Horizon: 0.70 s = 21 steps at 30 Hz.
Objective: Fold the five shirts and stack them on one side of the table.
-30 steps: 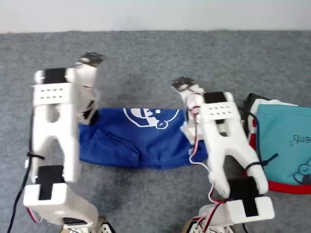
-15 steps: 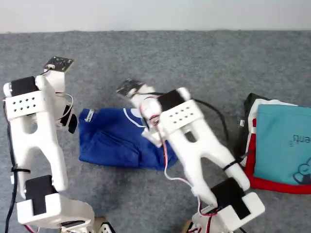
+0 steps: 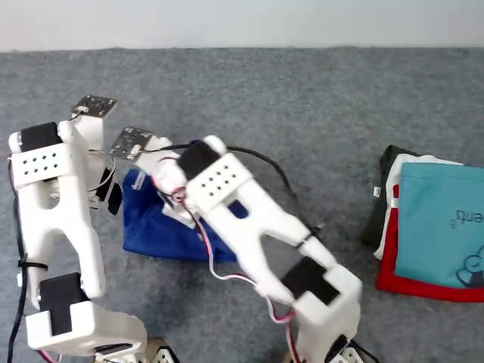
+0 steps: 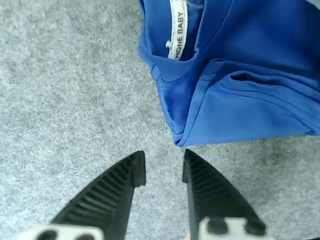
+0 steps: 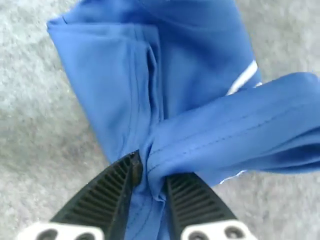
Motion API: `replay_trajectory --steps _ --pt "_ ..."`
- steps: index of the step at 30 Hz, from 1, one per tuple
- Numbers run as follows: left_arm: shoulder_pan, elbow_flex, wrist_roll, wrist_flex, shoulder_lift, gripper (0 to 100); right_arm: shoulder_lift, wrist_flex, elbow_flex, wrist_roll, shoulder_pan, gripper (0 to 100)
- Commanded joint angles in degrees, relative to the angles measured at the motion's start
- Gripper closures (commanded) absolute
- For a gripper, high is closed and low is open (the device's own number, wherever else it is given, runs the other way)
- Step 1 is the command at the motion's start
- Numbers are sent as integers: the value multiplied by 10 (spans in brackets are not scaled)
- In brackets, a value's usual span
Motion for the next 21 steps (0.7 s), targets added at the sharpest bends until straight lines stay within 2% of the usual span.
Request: replay_trajectory --steps 1,11,21 --pt "-2 -1 4 7 -24 863 53 18 -104 -6 -17 990" --pt "-2 -1 4 7 -24 863 158 48 -234 -25 -65 990" --pt "-22 -4 4 7 -29 863 195 41 -242 -28 -100 990"
